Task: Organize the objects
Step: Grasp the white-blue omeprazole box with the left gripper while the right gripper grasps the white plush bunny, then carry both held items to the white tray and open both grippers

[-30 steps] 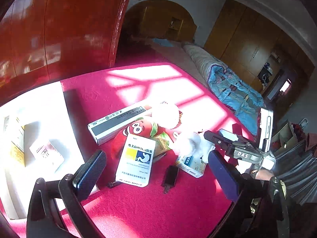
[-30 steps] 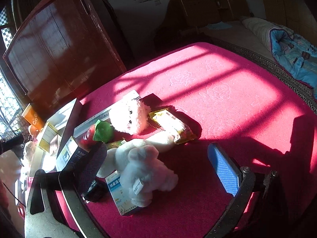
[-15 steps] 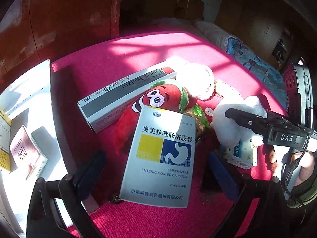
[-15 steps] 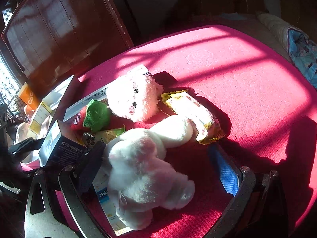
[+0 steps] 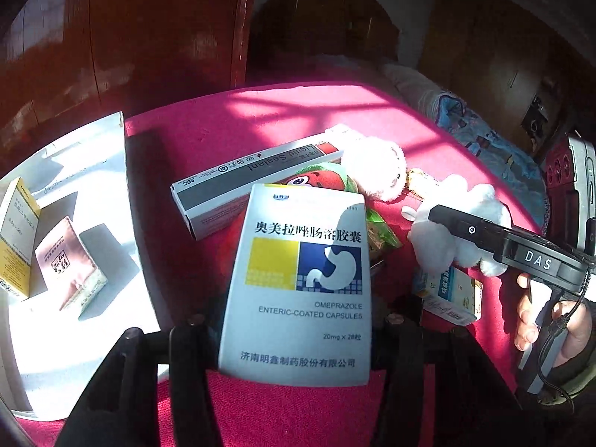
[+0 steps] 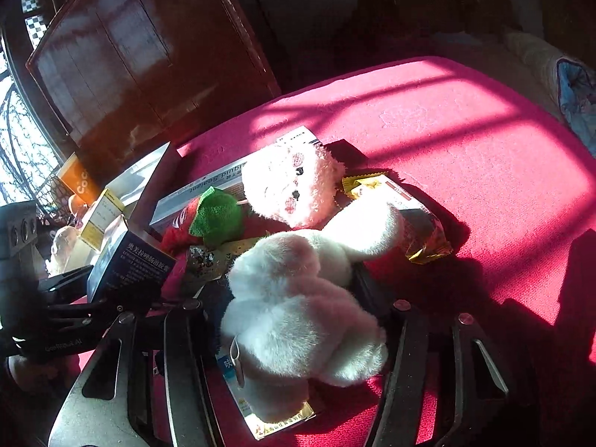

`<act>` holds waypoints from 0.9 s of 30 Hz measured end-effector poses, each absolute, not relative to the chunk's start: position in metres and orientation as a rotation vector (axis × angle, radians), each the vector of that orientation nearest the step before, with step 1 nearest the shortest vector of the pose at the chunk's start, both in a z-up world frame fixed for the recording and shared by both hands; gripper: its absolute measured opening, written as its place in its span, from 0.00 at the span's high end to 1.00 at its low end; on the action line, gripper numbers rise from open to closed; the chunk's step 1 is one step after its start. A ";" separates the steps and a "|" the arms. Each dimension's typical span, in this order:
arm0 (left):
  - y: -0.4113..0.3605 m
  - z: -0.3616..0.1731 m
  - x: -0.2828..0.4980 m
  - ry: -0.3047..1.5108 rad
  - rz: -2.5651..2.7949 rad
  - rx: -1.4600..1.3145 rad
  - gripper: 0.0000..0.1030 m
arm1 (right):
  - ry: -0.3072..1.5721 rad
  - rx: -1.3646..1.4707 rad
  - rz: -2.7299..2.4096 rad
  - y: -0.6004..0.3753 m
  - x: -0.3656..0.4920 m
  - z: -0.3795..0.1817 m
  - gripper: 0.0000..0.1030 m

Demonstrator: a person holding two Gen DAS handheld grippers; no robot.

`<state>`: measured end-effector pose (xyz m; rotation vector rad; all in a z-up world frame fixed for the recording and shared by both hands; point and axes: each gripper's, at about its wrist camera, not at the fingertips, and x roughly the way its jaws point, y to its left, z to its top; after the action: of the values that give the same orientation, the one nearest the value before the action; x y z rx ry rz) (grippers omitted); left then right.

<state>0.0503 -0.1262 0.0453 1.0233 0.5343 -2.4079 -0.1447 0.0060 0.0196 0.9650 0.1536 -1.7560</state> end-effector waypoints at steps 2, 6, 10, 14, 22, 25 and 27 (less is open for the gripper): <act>-0.124 0.052 0.056 0.539 -2.413 0.986 0.50 | 0.112 0.954 -1.777 0.015 -0.148 0.027 0.46; -0.125 0.059 0.068 0.586 -2.413 0.935 0.50 | 0.057 0.944 -1.798 0.025 -0.154 0.040 0.46; -0.128 0.064 0.079 0.618 -2.410 0.893 0.50 | 0.050 0.923 -1.844 0.017 -0.164 0.062 0.46; -0.128 0.076 0.088 0.635 -2.424 0.837 0.50 | 0.123 0.781 -1.929 -0.009 -0.177 0.127 0.46; -0.126 0.099 0.117 0.647 -2.420 0.741 0.50 | 0.386 0.473 -2.132 -0.082 -0.155 0.306 0.46; -0.129 0.107 0.129 0.641 -2.406 0.705 0.50 | 0.453 0.406 -2.161 -0.097 -0.128 0.354 0.46; -0.133 0.111 0.135 0.646 -2.393 0.679 0.50 | 0.462 0.366 -2.149 -0.096 -0.108 0.377 0.46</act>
<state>0.1354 -0.1331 0.1108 0.6794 0.6464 -2.3934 -0.1084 -0.0963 0.3770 0.3655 0.4615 -2.1487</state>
